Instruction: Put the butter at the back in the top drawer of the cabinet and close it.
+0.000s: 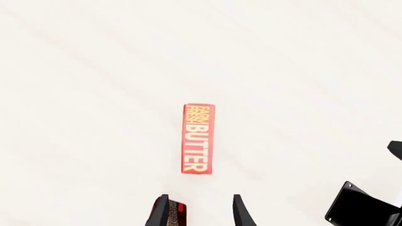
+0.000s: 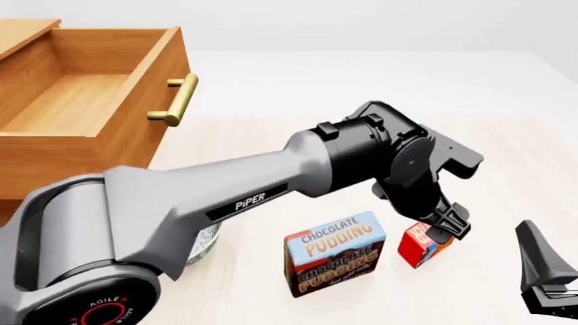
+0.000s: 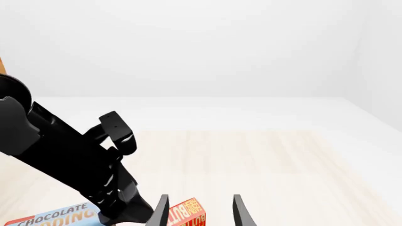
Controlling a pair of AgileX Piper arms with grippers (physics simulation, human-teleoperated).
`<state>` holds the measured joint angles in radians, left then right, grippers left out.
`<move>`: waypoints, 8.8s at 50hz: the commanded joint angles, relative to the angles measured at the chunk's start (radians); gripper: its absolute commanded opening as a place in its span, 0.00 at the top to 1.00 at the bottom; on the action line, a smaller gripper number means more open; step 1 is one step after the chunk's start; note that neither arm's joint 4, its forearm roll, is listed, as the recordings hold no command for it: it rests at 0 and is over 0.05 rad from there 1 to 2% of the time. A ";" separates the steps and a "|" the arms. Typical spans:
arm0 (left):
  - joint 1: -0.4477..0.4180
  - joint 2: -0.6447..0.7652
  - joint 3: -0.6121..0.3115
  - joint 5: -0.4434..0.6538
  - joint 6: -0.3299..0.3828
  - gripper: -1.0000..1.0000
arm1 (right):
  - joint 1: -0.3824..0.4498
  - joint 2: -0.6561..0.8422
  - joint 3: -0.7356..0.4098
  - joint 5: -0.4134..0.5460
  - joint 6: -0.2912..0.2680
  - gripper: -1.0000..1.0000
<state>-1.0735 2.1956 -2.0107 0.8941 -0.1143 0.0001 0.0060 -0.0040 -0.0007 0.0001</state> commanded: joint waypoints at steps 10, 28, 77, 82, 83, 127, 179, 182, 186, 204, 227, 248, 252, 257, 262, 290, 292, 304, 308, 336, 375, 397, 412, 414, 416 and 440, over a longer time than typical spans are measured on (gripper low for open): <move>0.003 0.052 -0.044 0.012 0.002 0.00 | 0.000 0.000 0.000 0.000 0.000 0.00; 0.003 0.089 -0.072 0.018 0.005 0.00 | 0.000 0.000 0.000 0.000 0.000 0.00; -0.014 0.157 -0.134 0.032 -0.006 0.00 | 0.000 0.000 0.000 0.000 0.000 0.00; -0.014 0.162 -0.139 0.034 -0.004 0.00 | 0.000 0.000 0.000 0.000 0.000 0.00; -0.014 0.167 -0.145 0.035 -0.004 0.00 | 0.000 0.000 0.000 0.000 0.000 0.00; 0.000 0.198 -0.197 0.051 0.017 0.00 | 0.000 0.000 0.000 0.000 0.000 0.00; 0.018 0.267 -0.295 0.096 0.071 0.00 | 0.000 0.000 0.000 0.000 0.000 0.00; 0.019 0.271 -0.303 0.099 0.072 0.00 | 0.000 0.000 0.000 0.000 0.000 0.00; 0.020 0.281 -0.319 0.107 0.077 0.00 | 0.000 0.000 0.000 0.000 0.000 0.00; 0.015 0.313 -0.375 0.132 0.083 0.00 | 0.000 0.000 0.000 0.000 0.000 0.00; 0.009 0.354 -0.430 0.154 0.085 0.00 | 0.000 0.000 0.000 0.000 0.000 0.00; 0.002 0.391 -0.468 0.167 0.077 0.00 | 0.000 0.000 0.000 0.000 0.000 0.00; -0.001 0.395 -0.468 0.165 0.074 0.00 | 0.000 0.000 0.000 0.000 0.000 0.00; -0.003 0.402 -0.473 0.165 0.072 0.00 | 0.000 0.000 0.000 0.000 0.000 0.00; -0.005 0.409 -0.478 0.166 0.069 0.00 | 0.000 0.000 0.000 0.000 0.000 0.00; -0.008 0.456 -0.535 0.185 0.054 0.00 | 0.000 0.000 0.000 0.000 0.000 0.00; -0.012 0.467 -0.541 0.188 0.050 0.00 | 0.000 0.000 0.000 0.000 0.000 0.00; 0.005 0.530 -0.651 0.252 0.037 1.00 | 0.000 0.000 0.000 0.000 0.000 0.00; 0.005 0.528 -0.653 0.252 0.036 1.00 | 0.000 0.000 0.000 0.000 0.000 0.00; 0.000 0.261 -0.486 0.151 -0.015 1.00 | 0.000 0.000 0.000 0.000 0.000 0.00; 0.075 -0.032 -0.279 0.153 0.066 1.00 | 0.000 0.000 0.000 0.000 0.000 0.00; 0.134 -0.146 -0.218 0.164 0.100 1.00 | 0.000 0.000 0.000 0.000 0.000 0.00; 0.162 -0.177 -0.208 0.182 0.118 1.00 | 0.000 0.000 0.000 0.000 0.000 0.00; 0.168 -0.182 -0.203 0.182 0.122 1.00 | 0.000 0.000 0.000 0.000 0.000 0.00; 0.174 -0.186 -0.198 0.183 0.124 1.00 | 0.000 0.000 0.000 0.000 0.000 0.00; 0.228 -0.252 -0.135 0.190 0.166 1.00 | 0.000 0.000 0.000 0.000 0.000 0.00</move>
<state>-0.8612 1.9853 -2.1595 1.0825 0.0253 0.0001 0.0060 -0.0040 -0.0007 0.0001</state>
